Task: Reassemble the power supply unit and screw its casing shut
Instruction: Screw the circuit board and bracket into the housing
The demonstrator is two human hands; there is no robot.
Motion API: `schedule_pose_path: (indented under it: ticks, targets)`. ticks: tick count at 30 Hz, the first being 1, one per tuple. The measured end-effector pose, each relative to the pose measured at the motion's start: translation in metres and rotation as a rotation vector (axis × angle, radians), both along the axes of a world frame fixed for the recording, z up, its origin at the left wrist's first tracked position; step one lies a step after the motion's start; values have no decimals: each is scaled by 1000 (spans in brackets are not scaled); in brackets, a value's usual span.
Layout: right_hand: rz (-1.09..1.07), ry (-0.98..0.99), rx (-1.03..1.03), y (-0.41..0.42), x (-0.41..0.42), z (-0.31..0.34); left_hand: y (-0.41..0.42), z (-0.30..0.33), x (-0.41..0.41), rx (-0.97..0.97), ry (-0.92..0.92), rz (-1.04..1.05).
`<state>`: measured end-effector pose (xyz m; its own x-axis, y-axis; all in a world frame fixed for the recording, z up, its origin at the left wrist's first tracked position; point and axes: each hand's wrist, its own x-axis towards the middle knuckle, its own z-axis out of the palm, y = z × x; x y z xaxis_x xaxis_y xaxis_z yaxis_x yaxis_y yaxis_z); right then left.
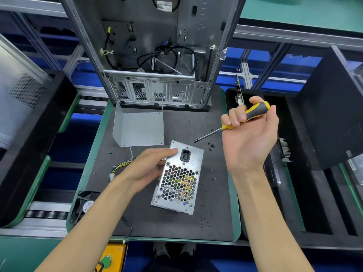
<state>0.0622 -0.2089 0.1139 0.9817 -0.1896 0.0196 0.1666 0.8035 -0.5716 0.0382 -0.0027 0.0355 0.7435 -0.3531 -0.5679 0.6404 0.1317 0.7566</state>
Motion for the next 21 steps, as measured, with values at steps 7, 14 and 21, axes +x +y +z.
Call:
schedule_pose_path:
  ticks: [7,14,21]
  targets:
    - [-4,17,-16,-2,0,-5,1,4,5,65,-69,-17]
    - [0,34,-20,-2,0,-6,3,5,9,72,-57,11]
    - [1,39,-18,-2,0,-7,2,4,14,-76,94,-10]
